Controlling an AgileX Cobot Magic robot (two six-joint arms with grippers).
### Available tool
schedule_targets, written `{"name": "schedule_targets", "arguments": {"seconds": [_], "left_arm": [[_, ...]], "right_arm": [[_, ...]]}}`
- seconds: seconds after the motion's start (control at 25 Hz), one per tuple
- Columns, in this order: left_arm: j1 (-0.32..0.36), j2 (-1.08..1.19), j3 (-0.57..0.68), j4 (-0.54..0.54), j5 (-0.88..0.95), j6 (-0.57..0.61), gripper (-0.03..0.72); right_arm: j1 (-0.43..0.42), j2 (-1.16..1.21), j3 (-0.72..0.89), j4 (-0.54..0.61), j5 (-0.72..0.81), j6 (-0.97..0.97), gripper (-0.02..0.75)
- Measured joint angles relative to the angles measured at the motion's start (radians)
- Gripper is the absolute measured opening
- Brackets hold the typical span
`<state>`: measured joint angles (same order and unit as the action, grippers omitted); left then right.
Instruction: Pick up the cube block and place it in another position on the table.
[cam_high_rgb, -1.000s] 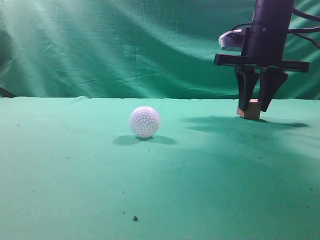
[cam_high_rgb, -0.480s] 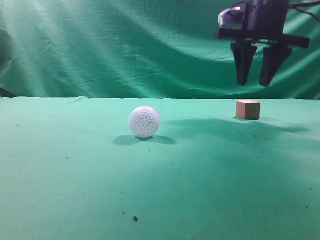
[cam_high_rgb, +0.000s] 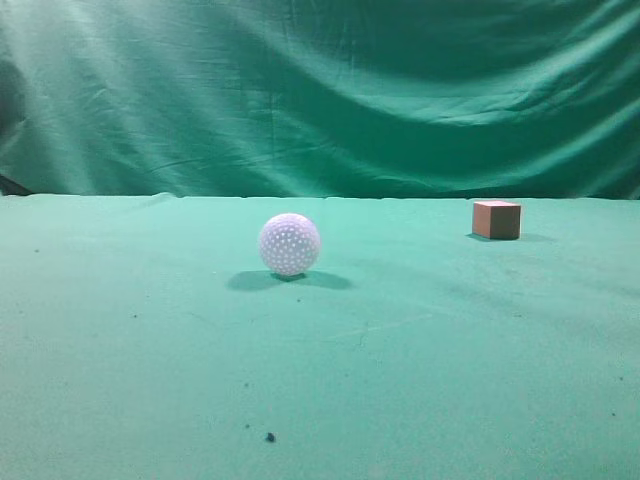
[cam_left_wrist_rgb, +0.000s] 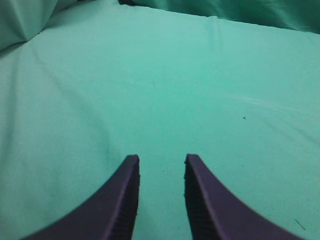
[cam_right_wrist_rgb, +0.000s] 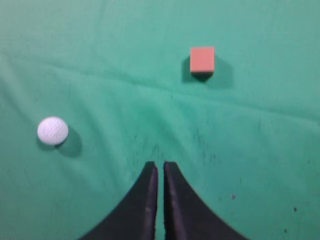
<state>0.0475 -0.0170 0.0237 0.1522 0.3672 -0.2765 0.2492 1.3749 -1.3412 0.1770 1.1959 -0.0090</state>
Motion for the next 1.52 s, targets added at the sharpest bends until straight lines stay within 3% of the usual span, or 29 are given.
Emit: {"name": "schedule_targets", "arguments": {"seconds": [0.36, 0.6, 0.8, 0.96, 1.08, 1.28, 1.52], "left_arm": [[0.000, 0.000, 0.000, 0.000, 0.000, 0.000, 0.262], [0.000, 0.000, 0.000, 0.000, 0.000, 0.000, 0.262], [0.000, 0.000, 0.000, 0.000, 0.000, 0.000, 0.262], [0.000, 0.000, 0.000, 0.000, 0.000, 0.000, 0.262], [0.000, 0.000, 0.000, 0.000, 0.000, 0.000, 0.262], [0.000, 0.000, 0.000, 0.000, 0.000, 0.000, 0.262], [0.000, 0.000, 0.000, 0.000, 0.000, 0.000, 0.262]], "right_arm": [[0.000, -0.607, 0.499, 0.011, -0.235, -0.004, 0.000], [0.000, -1.015, 0.595, 0.045, -0.218, -0.030, 0.000], [0.000, -1.333, 0.665, -0.073, -0.308, -0.006, 0.000], [0.000, -1.395, 0.759, -0.193, -0.274, 0.218, 0.000], [-0.026, -1.395, 0.866, -0.209, -0.311, 0.263, 0.000], [-0.121, -1.395, 1.103, -0.226, -0.653, 0.255, 0.000], [-0.134, -1.395, 1.354, -0.243, -0.971, 0.214, 0.000]]}}
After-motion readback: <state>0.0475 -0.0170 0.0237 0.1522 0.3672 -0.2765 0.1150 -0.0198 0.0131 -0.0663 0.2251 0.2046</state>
